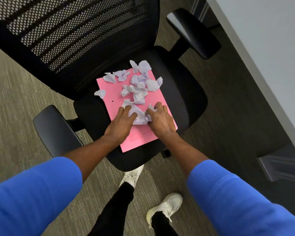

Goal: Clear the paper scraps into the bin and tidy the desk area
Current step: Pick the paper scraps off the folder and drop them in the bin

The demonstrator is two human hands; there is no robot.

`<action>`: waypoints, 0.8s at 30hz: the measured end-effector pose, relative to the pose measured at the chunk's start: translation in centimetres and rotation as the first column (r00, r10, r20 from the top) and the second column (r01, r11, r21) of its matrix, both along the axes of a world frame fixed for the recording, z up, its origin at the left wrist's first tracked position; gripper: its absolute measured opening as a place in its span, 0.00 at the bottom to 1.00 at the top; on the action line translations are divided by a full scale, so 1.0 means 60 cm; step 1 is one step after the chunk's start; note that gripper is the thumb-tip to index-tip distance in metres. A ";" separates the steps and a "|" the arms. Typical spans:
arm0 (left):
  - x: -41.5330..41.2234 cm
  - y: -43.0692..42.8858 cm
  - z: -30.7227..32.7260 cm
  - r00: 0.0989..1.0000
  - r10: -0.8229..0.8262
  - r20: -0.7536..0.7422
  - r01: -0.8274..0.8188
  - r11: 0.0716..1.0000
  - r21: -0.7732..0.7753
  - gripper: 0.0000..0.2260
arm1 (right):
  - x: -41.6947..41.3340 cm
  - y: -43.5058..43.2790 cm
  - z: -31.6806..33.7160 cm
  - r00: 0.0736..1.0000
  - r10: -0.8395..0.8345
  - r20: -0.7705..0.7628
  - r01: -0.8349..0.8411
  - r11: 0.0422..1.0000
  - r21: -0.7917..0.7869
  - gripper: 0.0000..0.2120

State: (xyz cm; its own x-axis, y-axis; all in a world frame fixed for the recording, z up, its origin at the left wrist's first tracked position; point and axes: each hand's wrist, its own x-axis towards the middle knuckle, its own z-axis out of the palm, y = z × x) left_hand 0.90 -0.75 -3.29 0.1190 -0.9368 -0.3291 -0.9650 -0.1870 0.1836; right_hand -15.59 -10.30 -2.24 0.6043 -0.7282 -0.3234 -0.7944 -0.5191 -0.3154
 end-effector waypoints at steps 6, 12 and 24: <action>-0.001 -0.003 0.000 0.994 0.049 -0.094 -0.060 0.991 -0.119 0.13 | -0.013 0.003 -0.002 0.993 -0.066 0.093 0.063 0.997 0.038 0.16; 0.001 -0.005 0.016 0.976 0.113 -0.188 -0.155 0.962 -0.225 0.12 | -0.037 0.004 0.002 0.973 -0.170 0.154 0.160 0.984 0.077 0.11; -0.044 -0.010 0.081 0.927 0.248 -0.281 -0.330 0.895 -0.299 0.10 | -0.088 0.013 0.052 0.840 -0.419 0.344 0.399 0.907 0.130 0.09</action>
